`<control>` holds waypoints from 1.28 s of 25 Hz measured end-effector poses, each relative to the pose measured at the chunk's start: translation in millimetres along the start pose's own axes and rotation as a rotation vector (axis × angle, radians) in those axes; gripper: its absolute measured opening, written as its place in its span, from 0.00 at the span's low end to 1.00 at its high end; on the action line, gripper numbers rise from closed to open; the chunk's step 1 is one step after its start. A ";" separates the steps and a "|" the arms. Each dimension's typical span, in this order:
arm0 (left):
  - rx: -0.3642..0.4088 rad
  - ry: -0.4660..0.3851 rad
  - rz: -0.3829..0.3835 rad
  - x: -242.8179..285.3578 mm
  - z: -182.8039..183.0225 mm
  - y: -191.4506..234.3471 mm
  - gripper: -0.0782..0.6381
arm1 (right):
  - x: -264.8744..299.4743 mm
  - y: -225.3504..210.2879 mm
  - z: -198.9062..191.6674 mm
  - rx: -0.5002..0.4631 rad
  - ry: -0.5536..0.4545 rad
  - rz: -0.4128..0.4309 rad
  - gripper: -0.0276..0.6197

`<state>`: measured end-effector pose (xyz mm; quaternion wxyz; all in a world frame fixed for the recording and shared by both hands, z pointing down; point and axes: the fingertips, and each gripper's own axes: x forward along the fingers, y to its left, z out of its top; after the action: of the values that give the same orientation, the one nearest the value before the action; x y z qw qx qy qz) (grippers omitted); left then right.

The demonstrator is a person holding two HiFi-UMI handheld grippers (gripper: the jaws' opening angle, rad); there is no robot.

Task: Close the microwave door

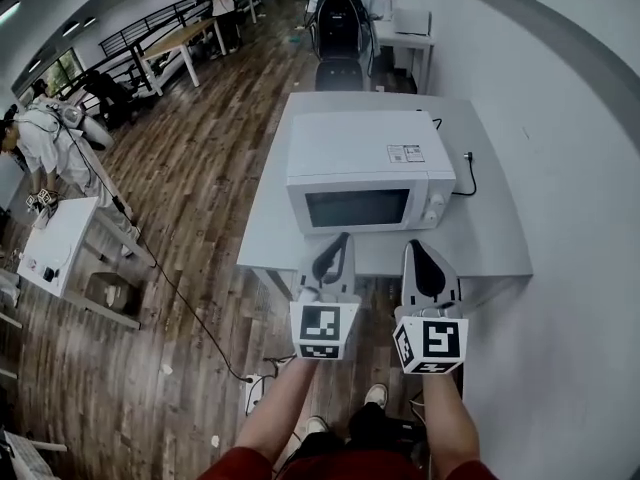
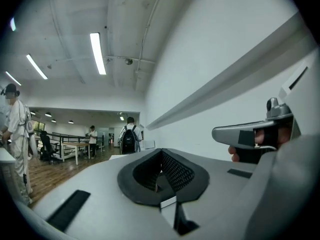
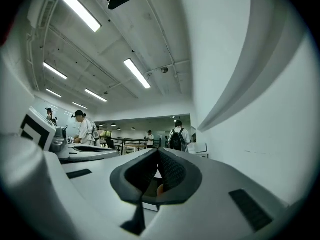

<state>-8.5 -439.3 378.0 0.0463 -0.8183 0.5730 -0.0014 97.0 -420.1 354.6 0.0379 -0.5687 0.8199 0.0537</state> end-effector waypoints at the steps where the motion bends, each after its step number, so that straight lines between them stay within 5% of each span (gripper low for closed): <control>1: -0.001 -0.002 0.008 -14.0 5.0 6.8 0.15 | -4.8 12.2 5.7 -0.005 -0.006 0.006 0.09; 16: -0.032 -0.067 0.062 -171.2 58.6 62.3 0.15 | -79.8 131.3 65.7 -0.022 -0.050 0.020 0.09; 32: -0.040 -0.080 0.038 -202.0 60.3 54.7 0.15 | -106.0 147.8 69.4 -0.063 -0.048 -0.002 0.09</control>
<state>-125.9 -263.9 323.9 0.0529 -0.8075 0.5858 0.0438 -4.3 -261.2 305.5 0.0398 -0.5689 0.8162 0.0929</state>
